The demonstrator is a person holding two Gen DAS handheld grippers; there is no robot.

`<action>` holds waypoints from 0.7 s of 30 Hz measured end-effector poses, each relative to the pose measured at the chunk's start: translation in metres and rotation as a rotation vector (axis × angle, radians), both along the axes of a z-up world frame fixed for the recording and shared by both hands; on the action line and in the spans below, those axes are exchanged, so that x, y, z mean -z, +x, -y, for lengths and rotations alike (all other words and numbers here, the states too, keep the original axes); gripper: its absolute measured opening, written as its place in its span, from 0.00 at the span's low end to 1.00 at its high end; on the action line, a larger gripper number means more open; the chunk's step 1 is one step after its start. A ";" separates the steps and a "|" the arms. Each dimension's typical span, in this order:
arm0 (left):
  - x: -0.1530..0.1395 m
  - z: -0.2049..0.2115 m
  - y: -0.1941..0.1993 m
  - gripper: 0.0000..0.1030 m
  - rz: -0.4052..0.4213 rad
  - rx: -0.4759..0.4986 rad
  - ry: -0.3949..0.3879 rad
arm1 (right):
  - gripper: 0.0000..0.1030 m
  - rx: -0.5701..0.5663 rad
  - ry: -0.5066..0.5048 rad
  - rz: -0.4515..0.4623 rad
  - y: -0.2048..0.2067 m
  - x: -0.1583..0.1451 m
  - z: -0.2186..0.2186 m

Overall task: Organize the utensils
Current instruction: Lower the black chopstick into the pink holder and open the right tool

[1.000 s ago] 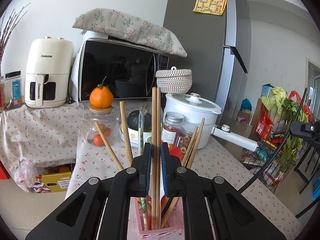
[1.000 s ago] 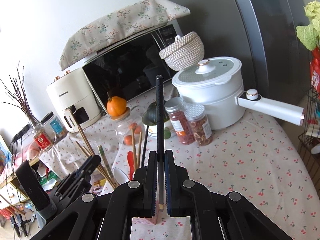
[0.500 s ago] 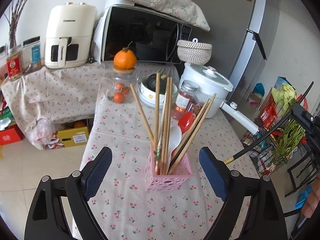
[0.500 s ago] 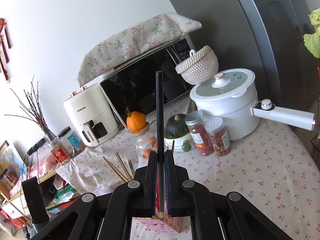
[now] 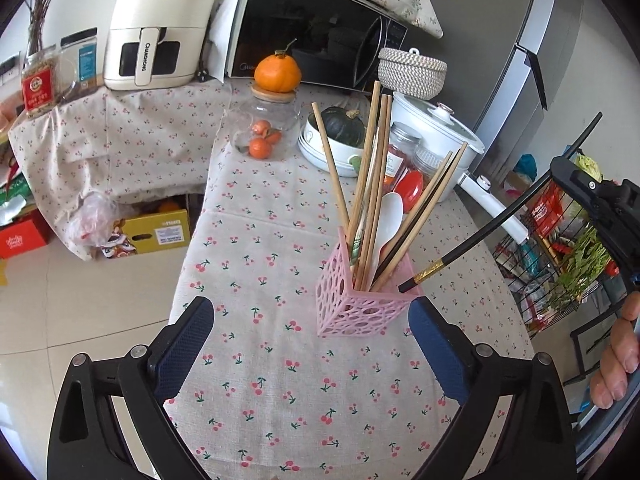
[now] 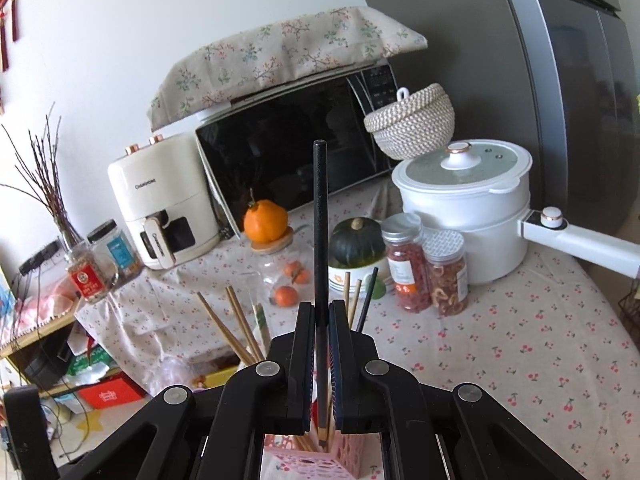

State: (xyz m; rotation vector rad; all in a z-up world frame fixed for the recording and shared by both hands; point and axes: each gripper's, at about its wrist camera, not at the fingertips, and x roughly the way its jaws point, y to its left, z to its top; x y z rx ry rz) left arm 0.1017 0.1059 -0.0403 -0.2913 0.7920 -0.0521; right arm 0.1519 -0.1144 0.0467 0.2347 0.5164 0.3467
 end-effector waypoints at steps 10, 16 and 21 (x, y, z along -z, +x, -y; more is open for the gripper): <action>-0.007 -0.004 -0.003 1.00 0.006 0.006 -0.018 | 0.16 -0.074 -0.035 -0.056 0.016 0.024 -0.023; -0.022 0.002 -0.015 1.00 0.046 -0.015 0.052 | 0.57 -0.043 -0.054 -0.039 -0.002 0.011 -0.008; -0.033 0.019 -0.025 1.00 0.045 0.027 0.099 | 0.75 0.025 -0.136 -0.064 -0.021 0.007 0.010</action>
